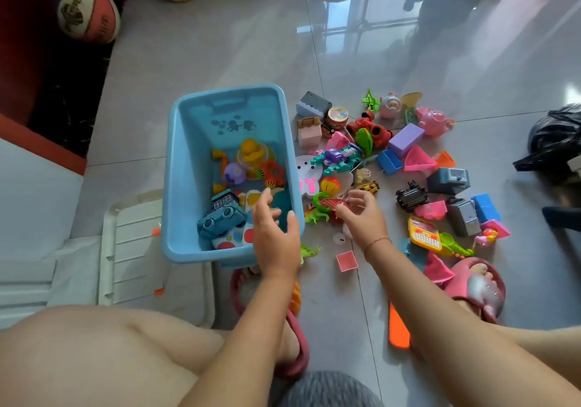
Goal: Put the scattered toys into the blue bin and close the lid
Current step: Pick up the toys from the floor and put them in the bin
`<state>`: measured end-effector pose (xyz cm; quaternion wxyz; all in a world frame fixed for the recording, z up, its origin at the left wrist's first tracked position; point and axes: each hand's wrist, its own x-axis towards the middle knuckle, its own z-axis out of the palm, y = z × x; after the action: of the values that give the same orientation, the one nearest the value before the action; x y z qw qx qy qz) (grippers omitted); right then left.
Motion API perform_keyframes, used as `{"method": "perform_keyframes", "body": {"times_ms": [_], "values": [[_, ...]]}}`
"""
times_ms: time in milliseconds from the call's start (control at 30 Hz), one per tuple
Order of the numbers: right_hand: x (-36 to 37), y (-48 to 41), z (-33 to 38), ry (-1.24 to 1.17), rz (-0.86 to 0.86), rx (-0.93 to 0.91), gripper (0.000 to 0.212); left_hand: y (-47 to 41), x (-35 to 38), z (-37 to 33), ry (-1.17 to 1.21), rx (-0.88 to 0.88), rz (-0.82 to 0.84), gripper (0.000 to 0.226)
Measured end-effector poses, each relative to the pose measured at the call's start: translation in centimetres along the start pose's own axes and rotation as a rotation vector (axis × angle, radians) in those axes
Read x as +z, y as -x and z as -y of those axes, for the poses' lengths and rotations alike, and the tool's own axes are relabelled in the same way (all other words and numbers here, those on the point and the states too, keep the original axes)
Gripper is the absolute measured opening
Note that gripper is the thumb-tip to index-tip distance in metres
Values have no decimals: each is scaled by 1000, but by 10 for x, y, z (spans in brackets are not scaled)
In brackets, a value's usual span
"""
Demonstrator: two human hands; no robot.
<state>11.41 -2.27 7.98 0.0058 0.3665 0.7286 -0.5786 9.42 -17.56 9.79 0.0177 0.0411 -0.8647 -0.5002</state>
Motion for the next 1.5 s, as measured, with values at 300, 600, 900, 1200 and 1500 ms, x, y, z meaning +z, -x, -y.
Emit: {"method": "perform_keyframes", "body": {"times_ms": [300, 600, 900, 1200, 1500], "values": [[8, 1, -123, 511, 200, 143, 71, 75, 46, 71, -532, 726, 191, 26], [22, -8, -152, 815, 297, 153, 78, 78, 58, 139, -944, -140, 608, 92], [19, -9, -149, 512, 45, 248, 52, 65, 67, 142, -999, -98, 707, 48], [-3, -21, -28, -12, -311, -11, 47, 38, 49, 8, -152, -213, 379, 11], [50, -8, 75, 16, 118, -279, 52, -44, -53, -39, 153, -326, -311, 11]]}}
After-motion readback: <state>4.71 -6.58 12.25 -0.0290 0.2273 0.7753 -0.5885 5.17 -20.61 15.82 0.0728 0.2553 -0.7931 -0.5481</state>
